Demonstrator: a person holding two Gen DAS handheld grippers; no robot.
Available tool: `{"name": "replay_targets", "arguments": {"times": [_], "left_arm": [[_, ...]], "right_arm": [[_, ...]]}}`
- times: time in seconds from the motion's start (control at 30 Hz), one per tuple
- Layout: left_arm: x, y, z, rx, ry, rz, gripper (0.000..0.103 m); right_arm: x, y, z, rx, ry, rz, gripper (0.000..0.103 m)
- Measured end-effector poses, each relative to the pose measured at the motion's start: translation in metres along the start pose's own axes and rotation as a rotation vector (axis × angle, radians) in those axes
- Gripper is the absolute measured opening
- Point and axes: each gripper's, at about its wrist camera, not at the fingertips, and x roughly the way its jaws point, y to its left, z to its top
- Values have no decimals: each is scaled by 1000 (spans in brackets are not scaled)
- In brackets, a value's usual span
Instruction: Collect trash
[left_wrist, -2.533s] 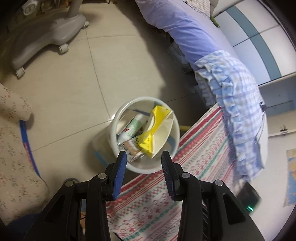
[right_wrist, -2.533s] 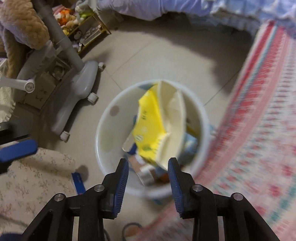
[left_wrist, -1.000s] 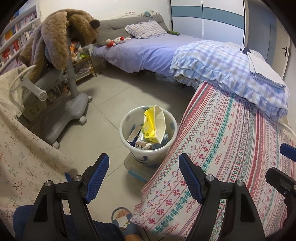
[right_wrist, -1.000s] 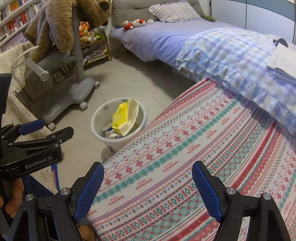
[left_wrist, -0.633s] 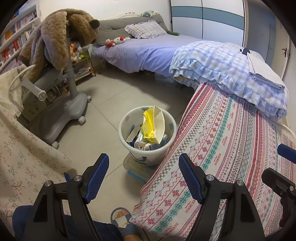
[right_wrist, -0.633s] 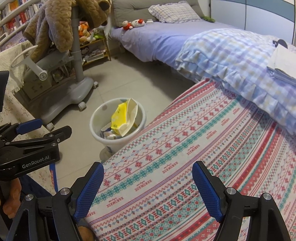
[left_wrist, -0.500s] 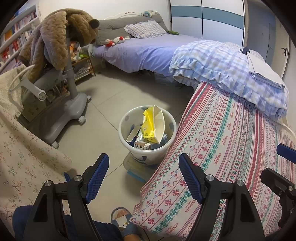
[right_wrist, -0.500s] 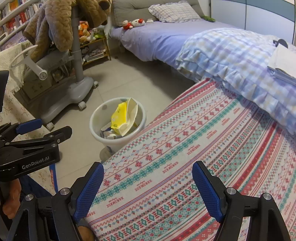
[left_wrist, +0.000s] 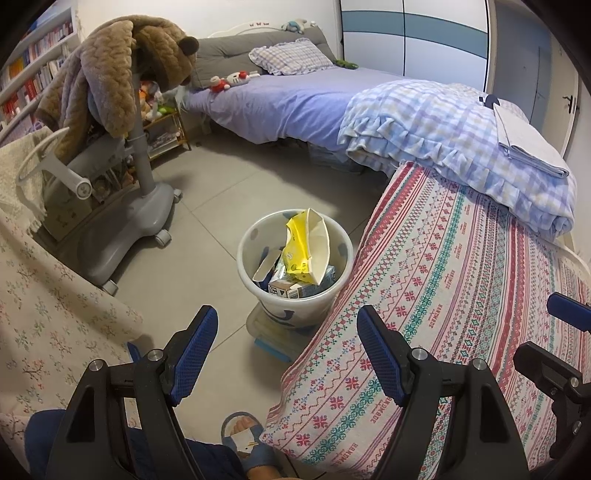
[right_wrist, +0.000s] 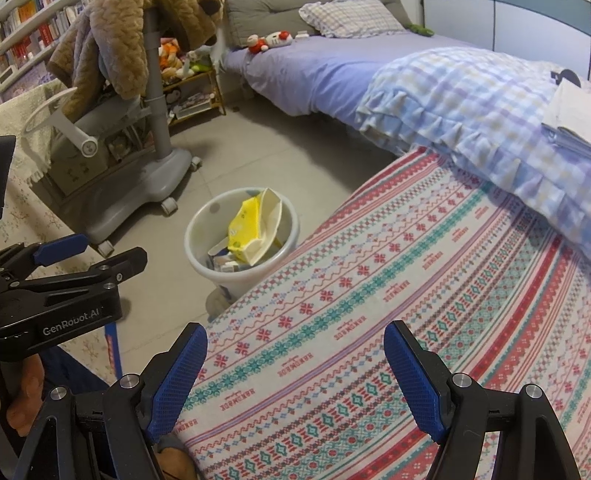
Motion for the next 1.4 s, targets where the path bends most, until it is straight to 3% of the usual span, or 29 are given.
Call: {"name": "replay_targets", "arguments": {"times": [1.4], "left_arm": [[-2, -1, -2, 7, -6, -16, 80]], "right_arm": [[7, 2, -3, -15, 19, 9, 83]]}}
